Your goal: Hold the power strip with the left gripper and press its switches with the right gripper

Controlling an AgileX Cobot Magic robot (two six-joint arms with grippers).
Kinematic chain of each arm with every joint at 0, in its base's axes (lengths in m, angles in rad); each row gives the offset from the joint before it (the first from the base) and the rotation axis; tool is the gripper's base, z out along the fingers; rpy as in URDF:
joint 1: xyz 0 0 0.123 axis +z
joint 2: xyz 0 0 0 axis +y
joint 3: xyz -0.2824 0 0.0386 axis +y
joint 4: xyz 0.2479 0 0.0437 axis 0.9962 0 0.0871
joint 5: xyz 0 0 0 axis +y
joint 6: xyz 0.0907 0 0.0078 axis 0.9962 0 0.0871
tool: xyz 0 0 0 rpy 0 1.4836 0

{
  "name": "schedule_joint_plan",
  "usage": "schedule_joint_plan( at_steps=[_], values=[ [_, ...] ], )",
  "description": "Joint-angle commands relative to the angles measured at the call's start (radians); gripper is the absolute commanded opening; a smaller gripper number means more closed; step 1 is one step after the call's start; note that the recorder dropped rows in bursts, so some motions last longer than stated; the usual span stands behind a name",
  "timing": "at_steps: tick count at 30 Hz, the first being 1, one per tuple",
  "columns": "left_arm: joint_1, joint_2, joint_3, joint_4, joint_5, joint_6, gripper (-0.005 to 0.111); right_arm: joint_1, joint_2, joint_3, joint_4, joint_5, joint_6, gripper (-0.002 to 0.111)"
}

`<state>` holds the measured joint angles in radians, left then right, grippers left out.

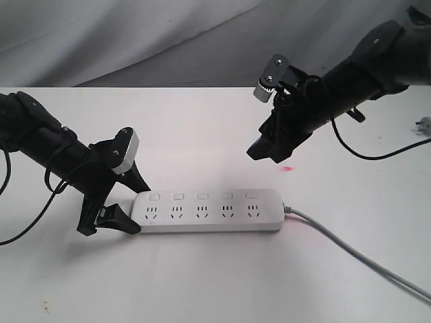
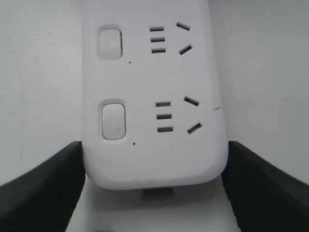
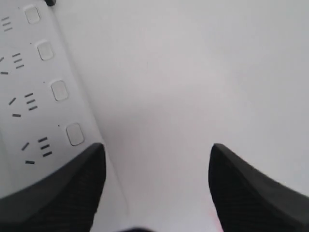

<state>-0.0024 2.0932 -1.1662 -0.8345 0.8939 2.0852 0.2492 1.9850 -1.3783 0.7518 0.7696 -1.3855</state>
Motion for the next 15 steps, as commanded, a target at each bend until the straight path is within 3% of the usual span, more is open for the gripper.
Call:
schedule_joint_plan(
  at_steps=[1,9,15],
  values=[
    [-0.001,0.003,0.0,0.023,-0.032,0.002,0.052,-0.006,-0.062,0.003,-0.004,-0.002,0.022,0.057],
    [-0.001,0.003,0.0,0.023,-0.032,0.002,0.052,-0.007,-0.226,0.003,-0.05,-0.002,0.091,0.056],
    [-0.001,0.003,0.0,0.023,-0.032,0.002,0.052,-0.007,-0.381,0.003,-0.274,0.018,0.312,0.05]
  ],
)
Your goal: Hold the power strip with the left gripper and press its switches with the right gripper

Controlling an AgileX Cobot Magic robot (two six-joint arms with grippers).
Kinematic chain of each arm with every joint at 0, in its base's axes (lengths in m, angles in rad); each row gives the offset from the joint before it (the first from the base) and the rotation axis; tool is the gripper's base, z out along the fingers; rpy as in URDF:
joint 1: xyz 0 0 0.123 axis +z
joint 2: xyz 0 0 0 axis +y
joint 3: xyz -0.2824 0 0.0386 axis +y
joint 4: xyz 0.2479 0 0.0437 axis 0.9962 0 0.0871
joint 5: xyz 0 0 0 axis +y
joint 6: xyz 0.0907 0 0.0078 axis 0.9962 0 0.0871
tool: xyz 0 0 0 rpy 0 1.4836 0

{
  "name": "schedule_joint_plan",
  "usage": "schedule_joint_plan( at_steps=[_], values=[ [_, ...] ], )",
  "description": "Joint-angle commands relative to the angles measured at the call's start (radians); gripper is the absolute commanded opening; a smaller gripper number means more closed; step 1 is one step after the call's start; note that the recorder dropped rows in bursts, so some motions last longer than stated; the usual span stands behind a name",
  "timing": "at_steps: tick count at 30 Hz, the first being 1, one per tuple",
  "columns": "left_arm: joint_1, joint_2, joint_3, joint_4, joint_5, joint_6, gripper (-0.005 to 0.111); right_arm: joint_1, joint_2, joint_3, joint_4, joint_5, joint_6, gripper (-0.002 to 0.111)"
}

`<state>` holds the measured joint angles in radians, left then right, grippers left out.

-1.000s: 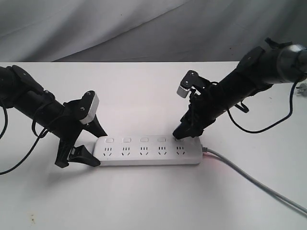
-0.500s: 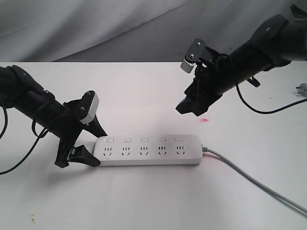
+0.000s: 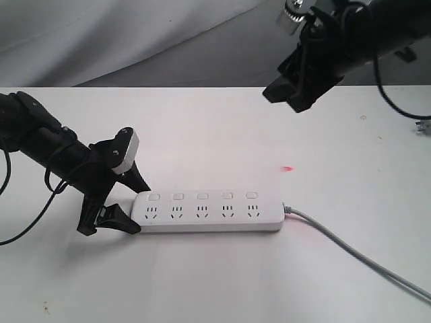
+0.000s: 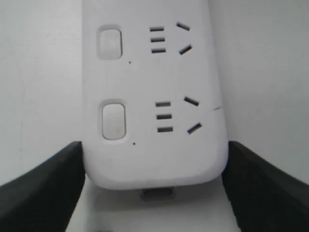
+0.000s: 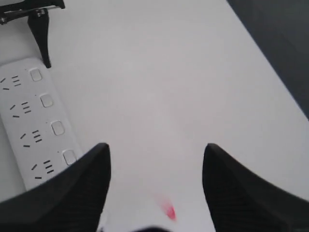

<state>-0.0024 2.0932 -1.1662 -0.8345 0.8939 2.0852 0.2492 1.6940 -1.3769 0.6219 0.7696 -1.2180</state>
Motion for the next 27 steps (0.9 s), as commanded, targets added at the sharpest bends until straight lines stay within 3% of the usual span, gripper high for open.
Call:
schedule_joint_plan(
  at_steps=[1,5,7,17,27],
  values=[
    [-0.001,0.003,0.0,0.023,-0.032,0.002,0.052,-0.007,-0.114,0.002,-0.185,0.032,0.191,0.049],
    [-0.001,0.003,0.0,0.023,-0.032,0.002,0.052,-0.007,-0.195,0.002,-0.327,0.106,0.336,0.043],
    [-0.001,0.003,0.0,0.023,-0.032,0.002,0.052,-0.007,-0.237,0.002,-0.376,0.125,0.378,0.035],
    [-0.001,0.003,0.0,0.023,-0.032,0.002,0.052,-0.007,-0.496,0.002,-0.398,0.14,0.526,0.0],
    [-0.001,0.003,0.0,0.023,-0.032,0.002,0.052,-0.007,-0.757,0.002,-0.398,0.113,0.67,0.0]
  ],
)
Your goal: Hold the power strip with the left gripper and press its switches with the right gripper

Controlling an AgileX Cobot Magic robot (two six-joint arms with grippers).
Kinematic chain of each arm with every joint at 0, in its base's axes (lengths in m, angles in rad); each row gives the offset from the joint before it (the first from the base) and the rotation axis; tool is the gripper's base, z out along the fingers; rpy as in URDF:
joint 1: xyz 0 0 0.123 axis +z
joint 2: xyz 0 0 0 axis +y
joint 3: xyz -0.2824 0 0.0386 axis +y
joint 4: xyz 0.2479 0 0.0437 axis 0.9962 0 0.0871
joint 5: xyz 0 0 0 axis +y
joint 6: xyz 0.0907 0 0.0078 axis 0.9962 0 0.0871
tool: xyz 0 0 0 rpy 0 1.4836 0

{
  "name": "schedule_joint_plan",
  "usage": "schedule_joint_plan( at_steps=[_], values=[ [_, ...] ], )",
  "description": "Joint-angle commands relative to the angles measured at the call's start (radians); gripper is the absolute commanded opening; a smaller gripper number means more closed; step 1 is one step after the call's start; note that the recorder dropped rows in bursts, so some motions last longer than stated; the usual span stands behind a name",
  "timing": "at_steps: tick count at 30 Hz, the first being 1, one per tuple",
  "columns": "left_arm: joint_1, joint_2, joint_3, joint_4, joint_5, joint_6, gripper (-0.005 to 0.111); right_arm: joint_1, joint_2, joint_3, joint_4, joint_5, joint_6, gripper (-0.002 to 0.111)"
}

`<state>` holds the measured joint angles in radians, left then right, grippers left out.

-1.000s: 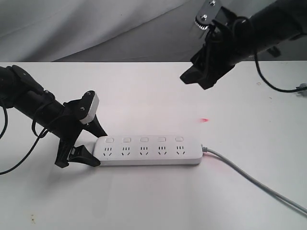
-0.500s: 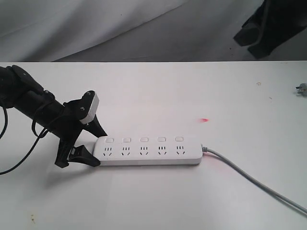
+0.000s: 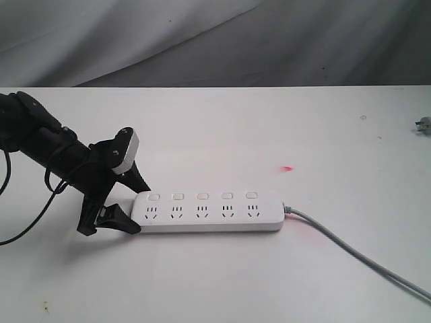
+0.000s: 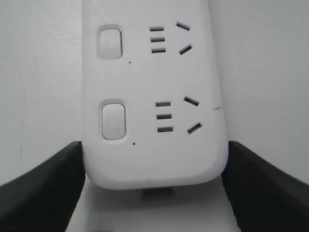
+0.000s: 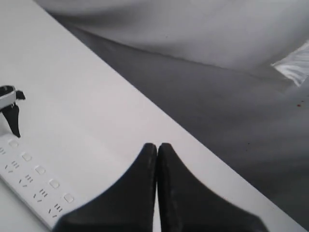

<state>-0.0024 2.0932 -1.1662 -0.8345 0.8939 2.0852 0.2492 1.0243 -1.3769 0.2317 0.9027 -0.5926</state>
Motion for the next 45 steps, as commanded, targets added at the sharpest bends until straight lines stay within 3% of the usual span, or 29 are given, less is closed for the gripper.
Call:
schedule_joint_plan(
  at_steps=[1,22,37,43,45],
  values=[
    [-0.001,0.003,0.0,0.023,-0.032,0.002,0.052,-0.007,-0.109,0.002,-0.008,-0.025,0.053,0.0],
    [-0.001,0.003,0.0,0.023,-0.031,0.008,0.052,-0.007,-0.519,0.365,-0.004,-0.469,0.184,0.0],
    [-0.001,0.003,0.0,0.023,-0.033,0.007,0.052,-0.007,-0.518,0.426,0.007,-0.275,0.189,0.0],
    [-0.001,0.003,0.0,0.023,-0.033,0.007,0.052,-0.009,-0.518,0.426,-0.172,-0.317,0.623,0.0],
    [-0.001,0.003,0.0,0.023,-0.033,0.007,0.052,-0.035,-0.516,0.426,-0.226,-0.314,0.665,0.0]
  ],
)
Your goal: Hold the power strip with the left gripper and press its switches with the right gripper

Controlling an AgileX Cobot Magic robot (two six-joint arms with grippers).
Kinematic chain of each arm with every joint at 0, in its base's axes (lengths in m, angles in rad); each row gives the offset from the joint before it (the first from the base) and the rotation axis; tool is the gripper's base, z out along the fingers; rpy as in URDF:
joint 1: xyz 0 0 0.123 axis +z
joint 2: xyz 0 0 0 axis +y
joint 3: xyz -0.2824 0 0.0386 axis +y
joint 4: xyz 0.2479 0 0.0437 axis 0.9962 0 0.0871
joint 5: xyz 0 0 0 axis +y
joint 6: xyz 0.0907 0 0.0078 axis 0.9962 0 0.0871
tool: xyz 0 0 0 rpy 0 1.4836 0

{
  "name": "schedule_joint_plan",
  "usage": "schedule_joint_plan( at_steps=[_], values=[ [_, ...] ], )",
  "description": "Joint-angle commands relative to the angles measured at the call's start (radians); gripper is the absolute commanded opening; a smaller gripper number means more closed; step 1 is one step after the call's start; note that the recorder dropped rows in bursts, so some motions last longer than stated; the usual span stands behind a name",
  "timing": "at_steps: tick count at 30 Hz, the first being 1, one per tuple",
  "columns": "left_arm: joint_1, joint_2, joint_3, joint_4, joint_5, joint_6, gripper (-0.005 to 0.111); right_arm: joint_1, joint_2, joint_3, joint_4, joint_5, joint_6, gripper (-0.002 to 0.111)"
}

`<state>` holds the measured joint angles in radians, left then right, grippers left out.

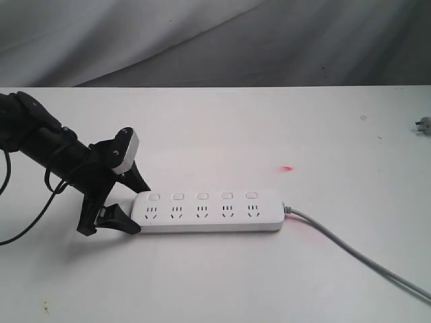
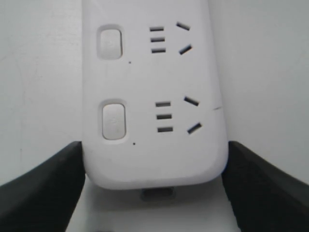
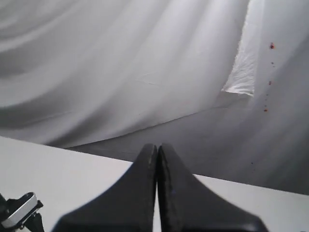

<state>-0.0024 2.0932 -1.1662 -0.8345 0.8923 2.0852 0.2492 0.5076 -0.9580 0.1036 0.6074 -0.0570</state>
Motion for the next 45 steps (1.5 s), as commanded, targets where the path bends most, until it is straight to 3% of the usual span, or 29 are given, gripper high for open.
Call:
schedule_joint_plan(
  at_steps=[1,7,10,18,36,45],
  values=[
    [-0.001,0.003,0.0,0.023,-0.032,0.007,0.052,-0.056,0.001,0.007,-0.104,-0.017,0.128,0.0],
    [-0.001,0.003,0.0,0.023,-0.032,0.007,0.052,-0.28,-0.001,0.105,-0.104,-0.038,0.1,0.0],
    [-0.001,0.003,0.0,0.023,-0.032,0.007,0.052,-0.353,-0.034,0.266,-0.094,-0.177,0.049,0.0],
    [-0.001,0.003,0.0,0.023,-0.032,0.007,0.052,-0.369,-0.144,0.505,-0.104,-0.355,0.034,0.0],
    [-0.001,0.003,0.0,0.023,-0.032,0.007,0.052,-0.369,-0.507,0.897,-0.093,-0.354,0.098,0.0],
    [-0.001,0.003,0.0,0.023,-0.032,0.007,0.052,-0.369,-0.508,0.958,-0.086,-0.331,0.122,0.0]
  ],
)
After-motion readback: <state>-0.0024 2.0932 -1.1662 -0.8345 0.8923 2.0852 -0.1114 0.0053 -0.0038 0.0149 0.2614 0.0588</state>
